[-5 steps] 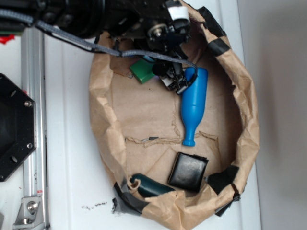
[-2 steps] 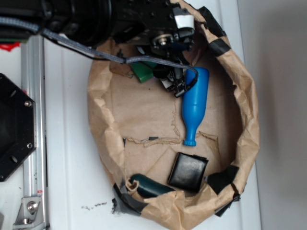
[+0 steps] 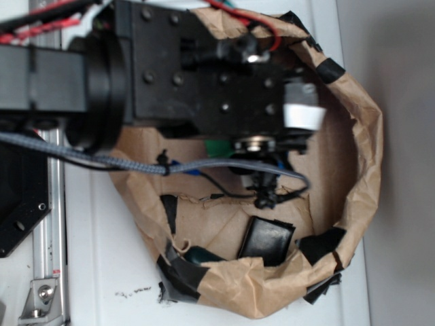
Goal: Grab the green block.
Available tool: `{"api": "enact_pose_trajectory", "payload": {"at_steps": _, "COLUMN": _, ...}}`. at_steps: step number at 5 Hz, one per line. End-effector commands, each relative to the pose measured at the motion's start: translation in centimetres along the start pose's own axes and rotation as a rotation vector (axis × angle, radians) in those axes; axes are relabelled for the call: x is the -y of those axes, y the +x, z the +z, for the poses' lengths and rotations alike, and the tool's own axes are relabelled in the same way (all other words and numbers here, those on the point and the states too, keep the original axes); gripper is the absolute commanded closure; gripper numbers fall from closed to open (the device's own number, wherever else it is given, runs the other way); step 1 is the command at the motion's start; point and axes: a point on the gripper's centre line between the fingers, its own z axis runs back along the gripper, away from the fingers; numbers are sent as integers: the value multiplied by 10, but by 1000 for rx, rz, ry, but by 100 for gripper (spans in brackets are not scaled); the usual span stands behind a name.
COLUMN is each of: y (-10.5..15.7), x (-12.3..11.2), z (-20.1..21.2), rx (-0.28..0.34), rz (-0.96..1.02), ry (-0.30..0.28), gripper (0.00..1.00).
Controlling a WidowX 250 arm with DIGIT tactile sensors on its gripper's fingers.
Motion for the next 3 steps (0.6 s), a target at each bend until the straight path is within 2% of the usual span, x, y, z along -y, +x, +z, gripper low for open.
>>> {"api": "enact_pose_trajectory", "payload": {"at_steps": 1, "y": 8, "x": -2, "z": 80, "rx": 71, "rz": -108, "ry": -59, "gripper": 100}}
{"api": "enact_pose_trajectory", "payload": {"at_steps": 2, "y": -2, "x": -4, "z": 85, "rx": 68, "rz": -118, "ry": -130, "gripper": 100}}
{"api": "enact_pose_trajectory", "payload": {"at_steps": 3, "y": -5, "x": -1, "z": 79, "rx": 55, "rz": -111, "ry": -87, "gripper": 100}}
